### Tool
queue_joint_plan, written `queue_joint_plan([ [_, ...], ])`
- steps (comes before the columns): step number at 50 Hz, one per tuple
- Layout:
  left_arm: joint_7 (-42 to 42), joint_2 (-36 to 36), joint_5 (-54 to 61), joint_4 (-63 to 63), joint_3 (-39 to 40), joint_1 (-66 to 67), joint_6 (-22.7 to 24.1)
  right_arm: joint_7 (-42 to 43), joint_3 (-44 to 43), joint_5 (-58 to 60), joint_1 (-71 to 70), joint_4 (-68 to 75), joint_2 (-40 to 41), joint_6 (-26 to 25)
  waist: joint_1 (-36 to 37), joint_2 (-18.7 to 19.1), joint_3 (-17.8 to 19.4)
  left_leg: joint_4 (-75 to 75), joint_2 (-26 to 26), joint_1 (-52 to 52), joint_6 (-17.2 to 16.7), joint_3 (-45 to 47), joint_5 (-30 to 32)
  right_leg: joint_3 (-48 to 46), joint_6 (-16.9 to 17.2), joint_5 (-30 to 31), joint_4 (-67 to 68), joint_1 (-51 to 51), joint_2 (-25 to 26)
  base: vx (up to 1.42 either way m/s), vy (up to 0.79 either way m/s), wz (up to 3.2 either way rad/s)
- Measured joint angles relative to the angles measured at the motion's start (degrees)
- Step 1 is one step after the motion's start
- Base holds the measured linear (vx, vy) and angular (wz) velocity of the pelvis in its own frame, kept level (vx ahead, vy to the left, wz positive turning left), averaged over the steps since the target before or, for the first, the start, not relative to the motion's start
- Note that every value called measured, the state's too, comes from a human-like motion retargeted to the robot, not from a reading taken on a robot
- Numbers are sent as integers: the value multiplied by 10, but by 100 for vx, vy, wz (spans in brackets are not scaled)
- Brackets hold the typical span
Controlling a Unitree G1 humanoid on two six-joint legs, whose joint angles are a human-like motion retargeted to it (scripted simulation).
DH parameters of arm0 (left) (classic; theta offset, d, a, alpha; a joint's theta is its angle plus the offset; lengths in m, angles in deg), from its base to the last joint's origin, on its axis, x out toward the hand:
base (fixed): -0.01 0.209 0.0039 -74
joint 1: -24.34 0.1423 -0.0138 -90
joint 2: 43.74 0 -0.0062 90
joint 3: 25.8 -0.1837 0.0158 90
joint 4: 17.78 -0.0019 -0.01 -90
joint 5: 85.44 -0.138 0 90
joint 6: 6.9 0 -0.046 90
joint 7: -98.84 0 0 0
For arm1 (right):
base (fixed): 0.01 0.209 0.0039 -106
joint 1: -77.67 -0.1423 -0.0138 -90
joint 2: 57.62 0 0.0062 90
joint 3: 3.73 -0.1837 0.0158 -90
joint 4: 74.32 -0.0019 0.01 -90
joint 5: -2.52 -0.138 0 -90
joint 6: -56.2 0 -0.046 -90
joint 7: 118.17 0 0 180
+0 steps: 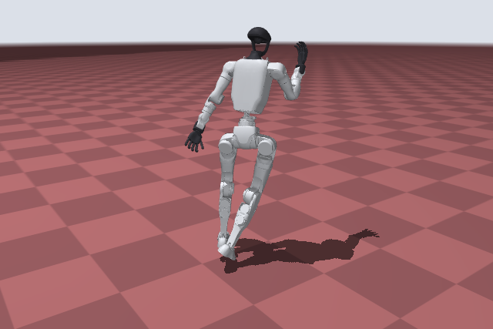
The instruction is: Kungfu
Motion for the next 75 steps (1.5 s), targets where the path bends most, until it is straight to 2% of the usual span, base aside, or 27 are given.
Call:
queue_joint_plan([
  [5,-7,11,19,14,5,21,-6,4,14,-3,1,4,2,-4,-76,-13,1,-103,-108,149,40,9,-12,99,0,-92,-100,-21,-77,62,39,122],
  [7,-6,8,26,21,0,23,-10,4,17,5,5,6,-4,-3,-101,-19,7,-131,-140,201,45,-2,-14,123,-27,-107,-131,-20,-102,49,8,122],
  [10,0,10,22,28,-10,25,-5,15,16,12,17,7,-11,2,-119,-35,9,-127,-160,256,30,-27,-32,124,-107,-44,-190,4,-125,49,-22,95],
  [12,10,10,15,29,-20,31,-1,27,14,13,27,7,-16,5,-107,-35,-1,-90,-150,262,11,-29,-47,94,-153,-101,-190,34,-111,53,-37,37],
  [13,16,10,12,28,-28,34,-2,30,10,13,34,7,-22,7,-91,-41,-12,-58,-156,253,0,-35,-45,56,-157,-107,-193,53,-129,54,-34,-12],
  [16,39,-8,16,23,-36,42,-11,28,-14,8,54,8,-35,3,-34,-54,-29,56,-134,215,-57,23,35,39,-161,-121,-207,86,-135,48,-28,-41],
  [18,53,-32,27,13,-16,47,-3,35,-21,3,53,10,-28,-2,-34,-60,-27,136,-110,189,-111,68,99,34,-161,-123,-220,106,-134,38,-26,10],
  [20,57,-54,34,-1,-3,57,1,49,-14,-6,46,13,-25,-1,-48,-67,-24,222,-100,146,-136,87,131,23,-162,-128,-232,124,-132,32,-27,35],
  [24,37,-81,3,-26,5,98,-16,50,-3,-2,42,16,-40,4,-28,-75,-42,260,-111,46,-154,73,99,33,-150,-142,-240,138,-121,51,-39,-25],
  [25,33,-87,-8,-32,9,109,-21,46,-6,3,44,14,-44,4,-14,-77,-46,241,-115,23,-150,66,97,40,-148,-145,-241,142,-116,53,-34,-67],
  [30,32,-111,-2,-64,29,146,-28,51,-15,17,37,9,-57,16,33,-88,-19,35,-97,-20,-40,84,102,70,-128,-166,-244,188,-97,43,-25,-44],
  [33,51,-117,14,-87,52,161,-31,48,-21,17,34,12,-65,14,59,-94,-9,-85,-101,-31,-4,97,56,78,-114,-178,-243,213,-92,59,-25,-33],
  [36,89,-114,37,-105,78,171,-33,36,-23,19,37,22,-65,10,56,-112,-17,-162,-115,-40,55,161,-1,62,-96,-178,-247,233,-104,81,-26,17],
  [37,101,-113,47,-107,86,173,-34,32,-22,21,39,27,-62,9,51,-118,-22,-170,-118,-41,72,179,-13,55,-87,-173,-247,238,-109,83,-22,22],
  [40,135,-105,80,-107,112,170,-36,14,-23,29,49,53,-41,-3,55,-128,-35,-134,-99,-31,70,202,8,52,-42,-135,-240,259,-116,92,-22,-40],
  [42,162,-89,95,-107,118,153,-44,-16,-28,50,74,84,-26,-14,55,-133,-50,-123,-95,-31,69,187,66,44,-1,-77,-234,272,-116,103,-37,-21],
  [45,205,-39,94,-107,108,97,-59,-64,-31,111,138,159,-1,-41,43,-119,-83,-63,-39,-65,35,121,124,-12,0,62,-205,255,-56,99,-70,15],
  [49,258,13,84,-107,59,-51,-75,-143,-29,311,217,369,20,-103,49,-82,-72,22,12,-51,11,72,71,-88,0,230,-86,227,-47,78,-30,2],
  [50,266,27,89,-107,39,-93,-68,-164,-32,389,233,442,23,-125,44,-66,-67,34,29,-33,9,77,52,-113,0,259,-52,219,-44,80,-2,53],
  [52,273,55,99,-104,7,-191,-41,-179,-42,571,271,598,30,-150,20,-45,-61,38,37,8,3,79,24,-134,0,215,3,199,-46,115,10,86],
  [55,246,72,98,-23,-3,-323,40,-63,-35,799,330,850,53,-168,-19,-41,-54,24,10,72,-10,64,-3,-122,0,121,51,151,-61,105,7,126],
  [58,256,37,102,126,-9,-445,164,50,-53,933,447,994,65,-271,-59,-37,-38,-16,-25,149,-16,43,-14,-84,0,42,32,98,-60,93,-3,173],
  [60,262,29,165,243,-69,-523,238,95,-78,990,566,1002,79,-352,-83,-34,-24,-68,-71,220,-3,19,-14,-69,0,6,15,63,-100,92,22,188],
  [62,262,56,271,407,-148,-589,273,105,-112,1035,691,1002,95,-368,-134,-35,-4,-114,-111,293,3,-18,-14,-51,-25,-25,-21,42,-151,76,7,188],
  [67,283,157,385,625,-183,-696,302,115,-159,1082,897,1002,96,-321,-243,-18,6,-128,-100,359,-36,-57,-28,12,-123,0,-141,-22,-159,60,-35,78],
  [70,323,245,419,696,-187,-742,306,128,-191,1052,971,1002,69,-300,-317,-17,29,-124,-85,393,-65,-68,-41,58,-194,57,-205,-63,-153,47,-43,26],
  [75,404,283,367,722,-193,-793,298,126,-292,884,1030,1002,80,-275,-344,-16,39,-118,-67,434,-103,-63,-63,35,-252,53,-259,-114,-147,47,-50,14],
])
